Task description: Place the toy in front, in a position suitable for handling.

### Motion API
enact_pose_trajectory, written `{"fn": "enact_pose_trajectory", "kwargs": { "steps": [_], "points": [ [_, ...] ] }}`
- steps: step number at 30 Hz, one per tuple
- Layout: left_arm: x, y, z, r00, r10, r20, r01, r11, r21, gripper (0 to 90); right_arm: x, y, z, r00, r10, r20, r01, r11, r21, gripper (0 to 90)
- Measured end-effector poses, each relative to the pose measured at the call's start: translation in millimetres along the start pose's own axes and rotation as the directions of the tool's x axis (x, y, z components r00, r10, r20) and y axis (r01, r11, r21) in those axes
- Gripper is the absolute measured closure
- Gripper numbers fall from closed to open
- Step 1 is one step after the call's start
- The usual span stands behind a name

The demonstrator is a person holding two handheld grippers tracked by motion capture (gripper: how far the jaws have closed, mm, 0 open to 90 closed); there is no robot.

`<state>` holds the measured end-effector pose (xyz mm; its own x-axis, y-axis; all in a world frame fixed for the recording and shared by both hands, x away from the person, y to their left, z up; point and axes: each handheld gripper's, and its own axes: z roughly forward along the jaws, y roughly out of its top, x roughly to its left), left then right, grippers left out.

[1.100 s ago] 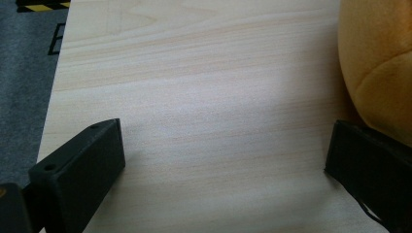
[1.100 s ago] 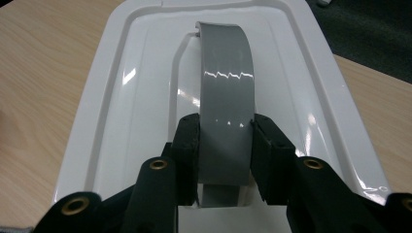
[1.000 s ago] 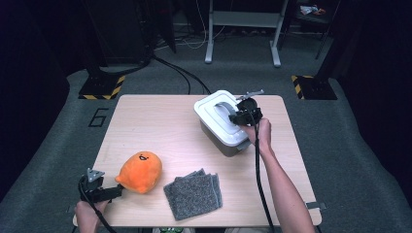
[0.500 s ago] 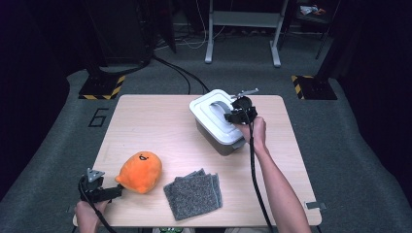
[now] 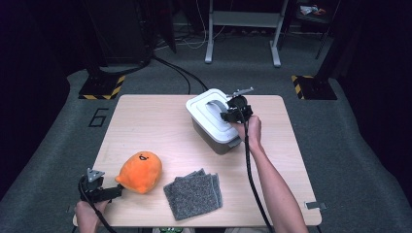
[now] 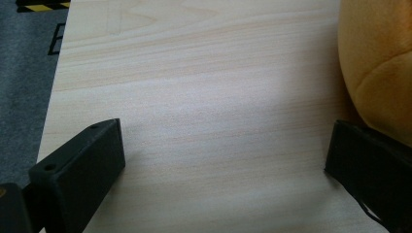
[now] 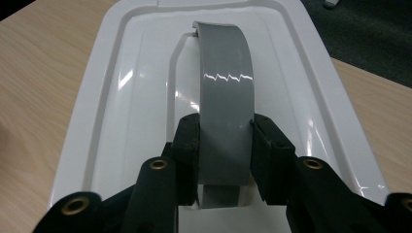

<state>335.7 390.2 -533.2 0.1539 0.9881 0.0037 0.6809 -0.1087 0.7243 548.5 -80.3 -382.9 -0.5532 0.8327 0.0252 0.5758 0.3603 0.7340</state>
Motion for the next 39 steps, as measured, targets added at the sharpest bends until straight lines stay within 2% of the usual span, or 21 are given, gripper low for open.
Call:
{"fn": "enact_pose_trajectory", "kwargs": {
  "steps": [24, 28, 39],
  "points": [
    [0.1, 0.0, 0.1, 1.0, 0.001, 0.001, -0.001, 1.0, 0.0, 0.0, 11.2, 13.9, 15.5, 0.9998, -0.004, 0.022, 0.004, 1.0, 0.008, 65.9],
    [0.1, 0.0, 0.1, 1.0, 0.001, 0.001, -0.001, 1.0, 0.0, 0.0, 13.0, 15.7, 18.1, 0.9992, -0.023, 0.032, 0.023, 1.0, 0.008, 65.8],
    [0.1, 0.0, 0.1, 1.0, 0.001, 0.001, -0.001, 1.0, -0.001, 0.0, 14.3, 18.2, 21.5, 0.9993, -0.015, 0.034, 0.014, 1.0, 0.01, 65.9]
  ]
}}
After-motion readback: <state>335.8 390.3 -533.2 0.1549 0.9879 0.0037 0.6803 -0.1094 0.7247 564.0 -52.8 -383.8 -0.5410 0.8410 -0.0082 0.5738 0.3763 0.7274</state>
